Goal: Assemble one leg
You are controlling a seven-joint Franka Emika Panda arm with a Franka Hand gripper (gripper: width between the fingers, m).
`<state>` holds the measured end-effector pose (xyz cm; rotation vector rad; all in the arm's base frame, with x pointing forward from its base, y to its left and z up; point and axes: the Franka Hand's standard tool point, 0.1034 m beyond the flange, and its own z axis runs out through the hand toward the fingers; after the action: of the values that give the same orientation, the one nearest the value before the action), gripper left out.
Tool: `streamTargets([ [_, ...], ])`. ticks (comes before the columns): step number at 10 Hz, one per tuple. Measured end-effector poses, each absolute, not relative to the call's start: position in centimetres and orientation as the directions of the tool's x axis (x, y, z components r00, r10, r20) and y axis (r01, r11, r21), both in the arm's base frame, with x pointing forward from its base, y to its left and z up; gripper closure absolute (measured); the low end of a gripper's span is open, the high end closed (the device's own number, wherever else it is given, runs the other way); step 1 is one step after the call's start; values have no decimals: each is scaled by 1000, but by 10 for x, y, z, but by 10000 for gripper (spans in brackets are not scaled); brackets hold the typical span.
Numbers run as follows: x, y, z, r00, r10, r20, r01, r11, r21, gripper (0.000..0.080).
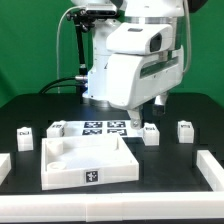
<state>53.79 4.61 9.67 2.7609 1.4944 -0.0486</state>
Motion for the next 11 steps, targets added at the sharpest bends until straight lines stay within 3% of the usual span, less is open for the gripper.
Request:
streamTargets([
  [3,538,47,97,546,837,-28,837,-547,-13,150],
  [8,504,6,74,183,983,-17,982,-183,-35,150],
  [11,499,-2,70,138,990,-27,990,-139,-34,150],
])
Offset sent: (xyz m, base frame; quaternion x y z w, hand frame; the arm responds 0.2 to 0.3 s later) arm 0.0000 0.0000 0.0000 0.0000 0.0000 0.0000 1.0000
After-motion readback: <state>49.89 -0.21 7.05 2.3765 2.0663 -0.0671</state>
